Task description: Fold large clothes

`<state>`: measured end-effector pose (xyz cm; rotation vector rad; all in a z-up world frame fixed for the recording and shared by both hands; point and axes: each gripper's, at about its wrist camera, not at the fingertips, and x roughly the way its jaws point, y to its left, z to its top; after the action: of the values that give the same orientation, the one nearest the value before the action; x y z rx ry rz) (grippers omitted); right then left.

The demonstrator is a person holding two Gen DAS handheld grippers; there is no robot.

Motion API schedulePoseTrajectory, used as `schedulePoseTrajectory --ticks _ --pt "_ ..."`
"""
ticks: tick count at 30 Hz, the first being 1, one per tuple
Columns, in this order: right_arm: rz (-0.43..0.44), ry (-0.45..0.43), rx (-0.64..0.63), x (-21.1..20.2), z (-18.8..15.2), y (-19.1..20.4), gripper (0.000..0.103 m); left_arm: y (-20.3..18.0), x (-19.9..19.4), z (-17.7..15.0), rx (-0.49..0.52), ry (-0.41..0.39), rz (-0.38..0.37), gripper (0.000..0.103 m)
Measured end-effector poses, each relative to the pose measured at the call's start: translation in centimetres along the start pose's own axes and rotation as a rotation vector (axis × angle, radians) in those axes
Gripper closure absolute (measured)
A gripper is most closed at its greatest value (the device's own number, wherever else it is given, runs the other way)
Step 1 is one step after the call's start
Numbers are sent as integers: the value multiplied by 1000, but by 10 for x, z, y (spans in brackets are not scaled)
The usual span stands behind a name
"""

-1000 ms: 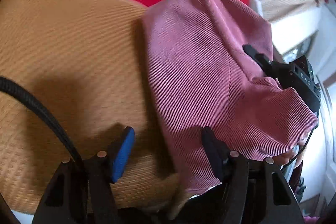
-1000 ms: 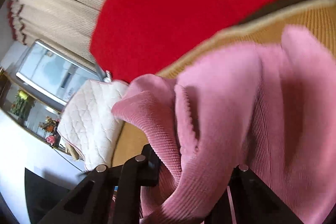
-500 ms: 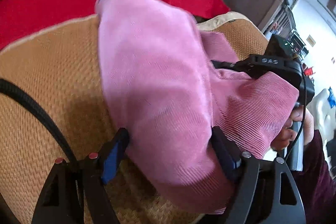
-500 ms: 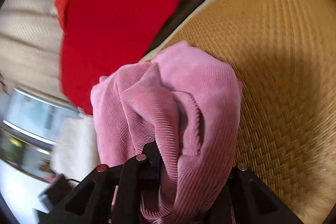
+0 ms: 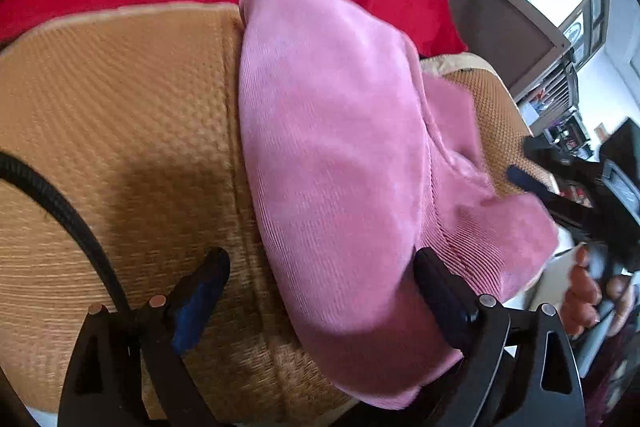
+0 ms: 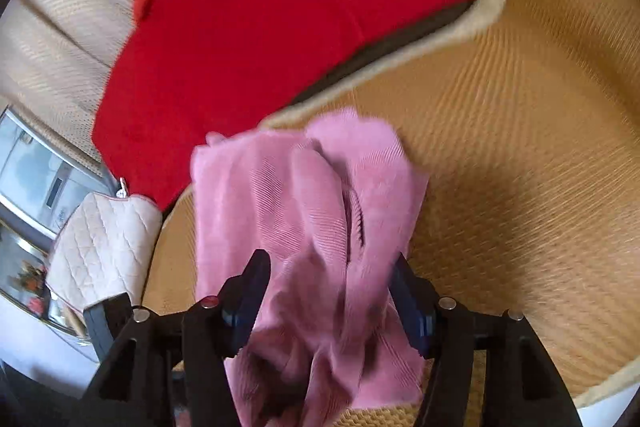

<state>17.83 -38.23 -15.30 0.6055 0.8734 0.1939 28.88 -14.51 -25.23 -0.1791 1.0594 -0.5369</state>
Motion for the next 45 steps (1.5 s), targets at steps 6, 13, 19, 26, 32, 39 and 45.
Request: schedulePoseTrajectory --ticks 6,13,19,26,32,39,45 --pt "61 -17 -216 -35 -17 47 54 -4 -56 -20 12 -93 6 9" --pt "-92 219 -231 43 -63 36 80 12 -21 -32 -4 38 64 5" --pt "-85 245 -238 42 -50 38 87 18 -40 -21 -4 52 54 6" --pt "51 119 -187 32 20 55 82 23 -50 35 15 -41 122 6" --pt "58 133 -129 97 66 51 82 26 -17 99 65 -88 212 6" --pt "-54 241 -73 178 71 29 82 29 36 106 96 11 313 5" --pt "-28 187 -57 130 64 30 82 30 -6 87 53 -27 245 6"
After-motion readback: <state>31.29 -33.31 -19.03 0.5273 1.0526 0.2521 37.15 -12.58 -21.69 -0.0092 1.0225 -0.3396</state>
